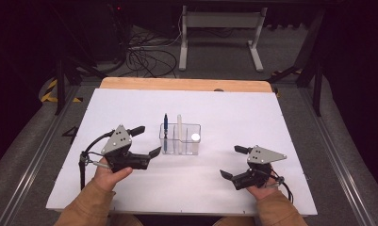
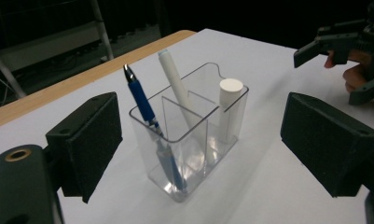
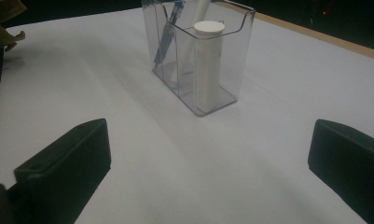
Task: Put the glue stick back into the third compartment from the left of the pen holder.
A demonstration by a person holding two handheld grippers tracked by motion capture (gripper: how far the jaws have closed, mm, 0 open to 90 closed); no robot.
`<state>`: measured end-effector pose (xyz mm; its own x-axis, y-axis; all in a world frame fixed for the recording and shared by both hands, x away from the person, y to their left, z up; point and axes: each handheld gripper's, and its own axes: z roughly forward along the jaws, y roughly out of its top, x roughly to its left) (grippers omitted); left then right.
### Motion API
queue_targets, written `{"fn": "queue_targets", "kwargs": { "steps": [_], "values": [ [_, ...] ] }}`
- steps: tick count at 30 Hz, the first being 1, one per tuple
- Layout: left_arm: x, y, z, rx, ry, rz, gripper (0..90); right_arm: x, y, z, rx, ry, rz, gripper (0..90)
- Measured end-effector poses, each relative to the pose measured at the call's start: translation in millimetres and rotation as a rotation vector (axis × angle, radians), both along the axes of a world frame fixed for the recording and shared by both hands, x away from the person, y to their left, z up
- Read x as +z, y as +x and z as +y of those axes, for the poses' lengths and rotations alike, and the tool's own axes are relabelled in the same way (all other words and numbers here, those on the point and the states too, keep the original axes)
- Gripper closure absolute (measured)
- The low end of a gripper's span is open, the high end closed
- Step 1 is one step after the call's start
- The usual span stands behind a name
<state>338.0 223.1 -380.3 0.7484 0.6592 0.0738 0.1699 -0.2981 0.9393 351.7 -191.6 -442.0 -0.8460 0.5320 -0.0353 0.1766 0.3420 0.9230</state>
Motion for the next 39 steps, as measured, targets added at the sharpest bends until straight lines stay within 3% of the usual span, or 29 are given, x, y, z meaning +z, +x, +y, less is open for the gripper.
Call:
{"fn": "queue_targets", "kwargs": {
  "steps": [5,10,13,15,19,28,32,35,39],
  "values": [
    [-8.0,-3.6,9.9,0.025,0.032,-0.029,12.3,2.3,-3.0,-0.2,0.001,0.001,-0.022,0.1],
    [-18.8,-2.9,20.2,0.035,0.001,0.016,12.0,2.2,-3.5,-1.2,0.002,0.004,-0.021,0.1],
    [-25.4,-0.3,26.7,0.038,-0.043,0.050,12.7,2.5,-4.3,-0.9,0.005,0.003,-0.023,0.2],
    [-29.9,-0.2,30.4,0.042,-0.051,0.054,13.5,3.4,-5.5,-1.0,0.004,0.001,-0.031,0.3],
    [-39.6,-3.9,35.0,0.050,-0.016,0.034,13.6,4.0,-6.7,-2.8,0.001,0.004,-0.031,0.3],
    [-57.9,-7.6,42.9,0.061,0.017,0.040,13.0,3.9,-7.1,-2.5,0.000,0.002,-0.034,0.3],
    [-65.3,-9.6,48.5,0.060,0.023,0.053,12.2,3.8,-7.1,-3.1,-0.001,0.002,-0.033,0.3],
    [-70.6,-10.3,53.6,0.065,0.000,0.081,11.9,3.5,-7.3,-3.1,0.000,0.002,-0.032,0.3],
    [-77.9,-12.8,54.9,0.066,0.004,0.114,11.6,3.2,-7.3,-3.1,-0.001,0.001,-0.030,0.3]
  ]
}}
